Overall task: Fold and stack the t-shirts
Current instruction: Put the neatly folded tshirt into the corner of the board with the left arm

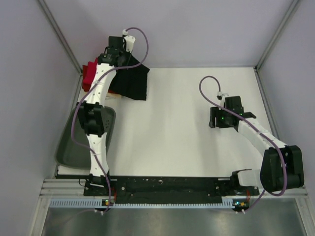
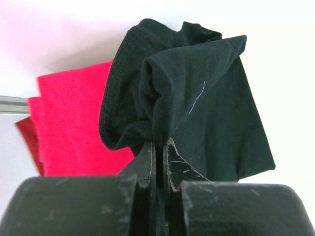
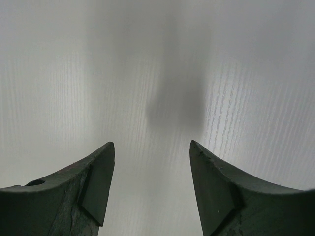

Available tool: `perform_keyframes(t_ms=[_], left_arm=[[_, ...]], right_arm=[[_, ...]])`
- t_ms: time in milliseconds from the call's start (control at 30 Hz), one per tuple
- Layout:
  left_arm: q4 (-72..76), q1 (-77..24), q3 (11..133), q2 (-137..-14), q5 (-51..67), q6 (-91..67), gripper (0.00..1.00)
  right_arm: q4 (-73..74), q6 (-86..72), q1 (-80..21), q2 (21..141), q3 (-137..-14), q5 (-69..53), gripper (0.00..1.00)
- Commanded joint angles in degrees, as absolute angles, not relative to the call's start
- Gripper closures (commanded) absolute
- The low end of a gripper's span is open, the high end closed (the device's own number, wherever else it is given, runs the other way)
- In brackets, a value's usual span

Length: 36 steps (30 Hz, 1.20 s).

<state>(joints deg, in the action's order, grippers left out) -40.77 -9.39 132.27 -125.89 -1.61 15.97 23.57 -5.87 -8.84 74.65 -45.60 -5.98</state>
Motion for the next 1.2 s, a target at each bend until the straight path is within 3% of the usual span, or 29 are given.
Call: perform_keyframes(t_ms=[0,1167], left_arm=[[-36.0,-9.4,136.0,-126.1,-10.5,23.5,1.0],[-24.3,-9.0,134.4,-114.0,-15.9,37.6,1.0]], right_arm=[[22.4,-5.1,-9.1,73.8,-45.3,-4.7,0.38],[23.1,-3.7,-9.1,75.1,-45.2,-2.5,0.38]])
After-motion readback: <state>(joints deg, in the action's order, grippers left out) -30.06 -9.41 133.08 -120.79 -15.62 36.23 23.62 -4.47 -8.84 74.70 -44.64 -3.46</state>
